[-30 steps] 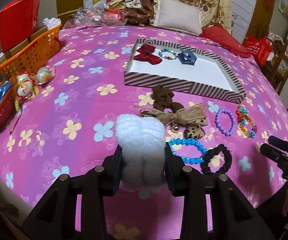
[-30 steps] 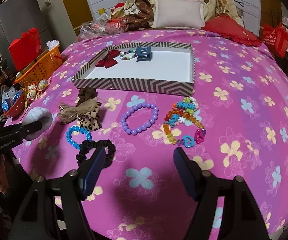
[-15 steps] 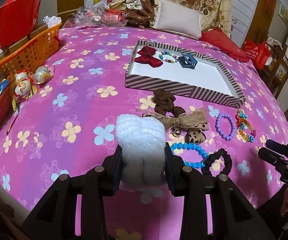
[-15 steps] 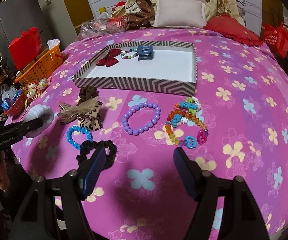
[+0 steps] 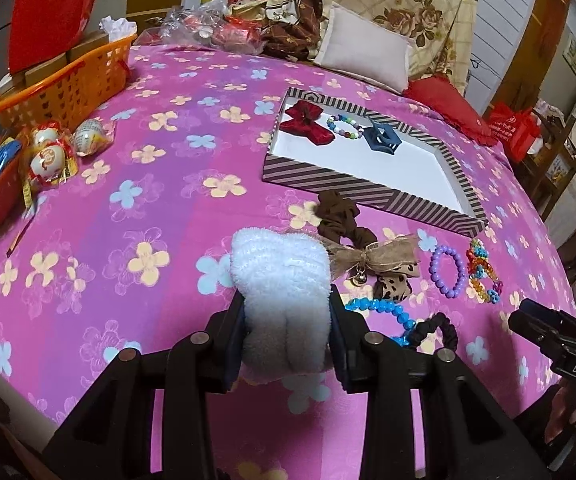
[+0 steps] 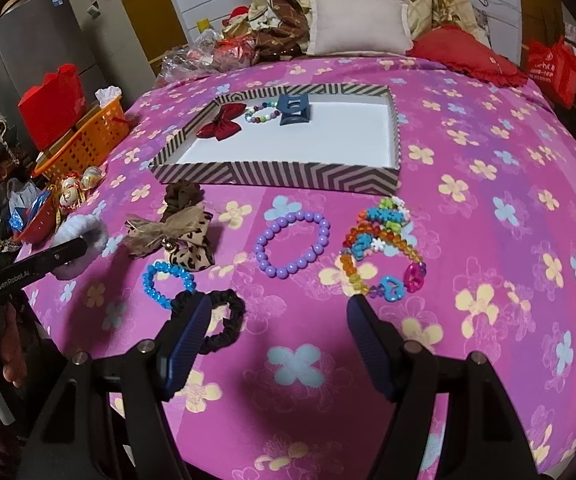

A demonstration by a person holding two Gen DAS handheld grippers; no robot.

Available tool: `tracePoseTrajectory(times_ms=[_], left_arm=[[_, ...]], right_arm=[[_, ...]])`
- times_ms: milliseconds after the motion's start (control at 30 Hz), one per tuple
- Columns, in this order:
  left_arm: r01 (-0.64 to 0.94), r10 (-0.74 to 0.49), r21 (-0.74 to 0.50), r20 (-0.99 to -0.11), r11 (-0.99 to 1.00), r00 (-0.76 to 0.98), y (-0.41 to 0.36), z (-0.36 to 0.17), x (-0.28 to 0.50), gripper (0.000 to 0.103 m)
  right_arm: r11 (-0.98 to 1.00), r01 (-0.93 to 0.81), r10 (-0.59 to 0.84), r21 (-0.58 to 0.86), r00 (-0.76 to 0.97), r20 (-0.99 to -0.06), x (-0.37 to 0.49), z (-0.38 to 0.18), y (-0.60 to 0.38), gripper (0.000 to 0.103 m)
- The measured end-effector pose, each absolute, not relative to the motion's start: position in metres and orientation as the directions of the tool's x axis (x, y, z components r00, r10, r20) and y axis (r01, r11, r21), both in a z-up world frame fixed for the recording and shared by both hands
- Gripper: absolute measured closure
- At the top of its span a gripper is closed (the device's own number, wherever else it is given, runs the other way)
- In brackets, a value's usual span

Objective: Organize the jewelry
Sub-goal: 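Move the right gripper toward the purple bead bracelet while the left gripper holds the scrunchie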

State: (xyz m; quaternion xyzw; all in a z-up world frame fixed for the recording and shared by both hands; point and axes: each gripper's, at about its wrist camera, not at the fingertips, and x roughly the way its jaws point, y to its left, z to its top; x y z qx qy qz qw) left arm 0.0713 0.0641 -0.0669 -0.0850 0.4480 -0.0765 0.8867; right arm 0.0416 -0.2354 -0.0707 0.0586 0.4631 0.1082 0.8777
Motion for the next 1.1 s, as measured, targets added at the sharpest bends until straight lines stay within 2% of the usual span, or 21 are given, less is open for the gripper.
tracePoseTrajectory(times_ms=[400, 467, 533, 633, 1100], left_arm=[[0.078, -0.231, -0.231, -0.774, 0.97, 0.59, 0.058, -0.065, 0.074, 0.081], [0.071, -0.231, -0.235, -0.776, 0.969, 0.587, 0.058, -0.066, 0.076, 0.081], [0.067, -0.235, -0.242, -0.778, 0.968, 0.583, 0.059, -0.068, 0.079, 0.081], [0.066, -0.23, -0.237, -0.78, 0.969, 0.581, 0.06, -0.069, 0.082, 0.081], [0.029, -0.2, -0.223, -0.797, 0.974, 0.57, 0.071, -0.082, 0.086, 0.079]], right_arm=[[0.976, -0.138, 0.218, 0.169, 0.546, -0.809, 0.06, -0.08, -0.231, 0.03], [0.978, -0.152, 0.203, 0.143, 0.545, -0.813, 0.069, -0.085, -0.226, 0.033], [0.978, -0.156, 0.202, 0.139, 0.538, -0.818, 0.077, -0.088, -0.224, 0.042], [0.97, -0.17, 0.237, 0.172, 0.529, -0.815, 0.083, -0.089, -0.22, 0.044], [0.978, -0.134, 0.209, 0.162, 0.519, -0.829, 0.103, -0.102, -0.226, 0.044]])
